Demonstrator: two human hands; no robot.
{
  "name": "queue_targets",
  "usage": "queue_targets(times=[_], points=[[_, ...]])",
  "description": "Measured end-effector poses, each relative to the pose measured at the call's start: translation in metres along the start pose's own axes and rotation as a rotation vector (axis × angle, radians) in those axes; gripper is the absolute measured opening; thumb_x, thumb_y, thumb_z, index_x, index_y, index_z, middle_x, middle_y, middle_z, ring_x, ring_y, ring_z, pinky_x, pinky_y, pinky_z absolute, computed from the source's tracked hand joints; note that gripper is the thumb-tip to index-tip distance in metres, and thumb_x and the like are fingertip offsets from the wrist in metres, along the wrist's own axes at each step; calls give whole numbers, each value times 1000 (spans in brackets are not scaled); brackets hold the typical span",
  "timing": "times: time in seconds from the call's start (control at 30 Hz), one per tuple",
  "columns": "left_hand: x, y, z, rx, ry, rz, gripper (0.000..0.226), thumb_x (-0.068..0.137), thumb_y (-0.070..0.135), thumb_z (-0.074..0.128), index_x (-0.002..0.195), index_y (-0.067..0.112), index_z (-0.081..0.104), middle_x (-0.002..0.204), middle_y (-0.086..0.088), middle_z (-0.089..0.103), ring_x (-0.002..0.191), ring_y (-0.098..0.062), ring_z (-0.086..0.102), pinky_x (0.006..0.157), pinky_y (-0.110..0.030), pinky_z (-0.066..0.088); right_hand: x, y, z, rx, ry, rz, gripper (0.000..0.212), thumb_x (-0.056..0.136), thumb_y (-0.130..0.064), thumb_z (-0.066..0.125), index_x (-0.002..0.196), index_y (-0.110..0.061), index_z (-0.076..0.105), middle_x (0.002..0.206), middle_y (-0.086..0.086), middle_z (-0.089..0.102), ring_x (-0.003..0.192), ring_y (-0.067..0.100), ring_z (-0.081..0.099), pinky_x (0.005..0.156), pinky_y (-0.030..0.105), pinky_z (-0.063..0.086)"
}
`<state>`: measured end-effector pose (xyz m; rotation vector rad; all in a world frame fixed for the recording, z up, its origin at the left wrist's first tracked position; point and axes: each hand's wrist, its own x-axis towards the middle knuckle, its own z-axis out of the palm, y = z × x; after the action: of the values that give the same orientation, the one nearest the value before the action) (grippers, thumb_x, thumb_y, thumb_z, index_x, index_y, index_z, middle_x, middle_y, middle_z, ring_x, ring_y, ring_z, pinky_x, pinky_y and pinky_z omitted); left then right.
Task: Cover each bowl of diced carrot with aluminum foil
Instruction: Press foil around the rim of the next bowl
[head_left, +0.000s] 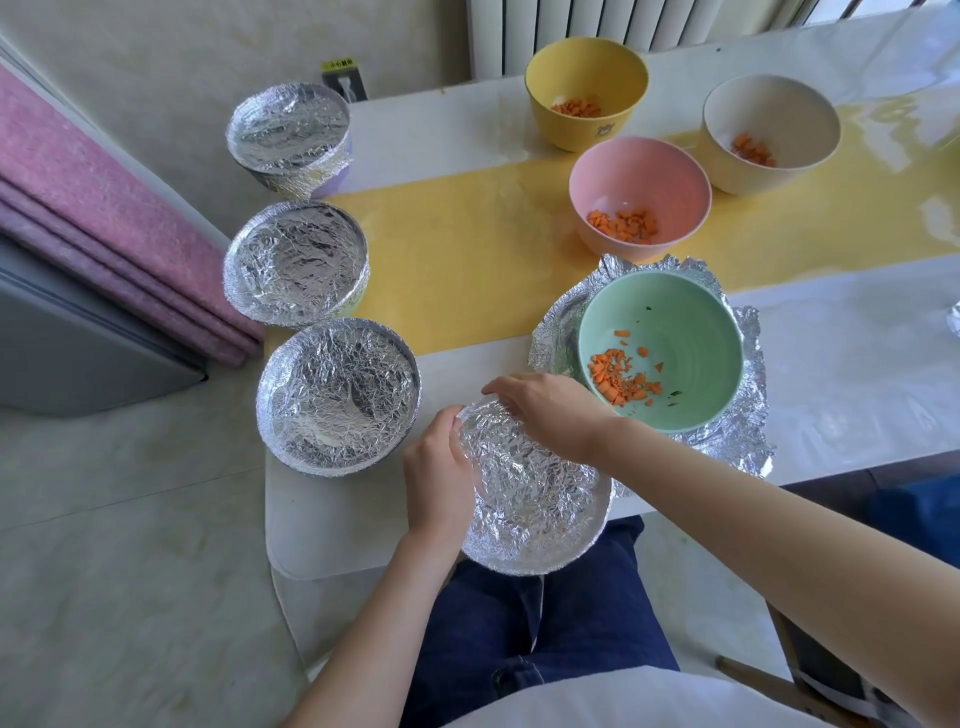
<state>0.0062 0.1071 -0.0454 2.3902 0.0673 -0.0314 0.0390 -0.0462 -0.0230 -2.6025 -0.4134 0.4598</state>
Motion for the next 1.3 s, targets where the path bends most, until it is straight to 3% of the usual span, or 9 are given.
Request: queue_targets(times=[0.1,0.23,0.43,0.67,0.87,1.0,1.2,1.3], points=[[0,0,0,19,-8,27,30,93,-3,44,114,7,64,90,-10,68,79,-22,59,65,-17,33,4,1,2,-36,31,16,49,80,12,43,121,-12,56,92,7,66,70,18,51,63,32,45],[-1,3,-2,15,-13,31,30,93,-3,44,116,6,63,94,-11,68,82,-22,59,68,-15,33,5,-4,-2,-132,-46,7,44,85,7,42,124,-12,50,104,4,63,80,20,58,62,28,39],[0,7,-3,30,-49,31,29,94,0,43,116,4,61,97,-14,68,89,-29,61,74,-32,43,14,-16,0,-240,-75,-4,22,97,-8,41,116,-10,50,103,8,62,83,28,61,65,34,46],[-3,8,-5,59,-93,28,31,93,-2,43,120,4,57,102,-15,67,93,-32,62,78,-39,48,6,-19,-1,-302,-55,-68,28,96,-7,34,121,-11,46,107,6,57,93,24,58,62,32,40],[-4,10,-6,71,-132,23,33,94,-2,42,122,6,55,102,-15,66,92,-33,60,76,-41,46,10,-18,5,-263,-27,-33,28,93,-5,38,118,-13,49,104,3,60,90,23,58,60,30,34],[-10,9,-10,39,-151,-42,32,99,9,34,129,13,46,105,-13,63,92,-31,60,72,-37,45,7,-5,11,-49,22,33,32,96,-6,39,125,-15,49,115,2,60,97,21,58,74,34,47],[-15,9,-12,-44,-149,-91,30,98,8,32,125,13,45,120,-6,56,105,-25,54,74,-24,34,2,6,7,78,-13,52,48,86,9,40,127,-13,49,117,7,61,99,25,58,83,41,47],[-5,9,-7,-67,-148,-64,28,99,11,35,120,11,53,101,0,58,95,-21,56,70,-19,32,2,5,4,84,-17,48,54,85,11,39,133,-12,45,120,9,60,101,27,59,86,40,47]])
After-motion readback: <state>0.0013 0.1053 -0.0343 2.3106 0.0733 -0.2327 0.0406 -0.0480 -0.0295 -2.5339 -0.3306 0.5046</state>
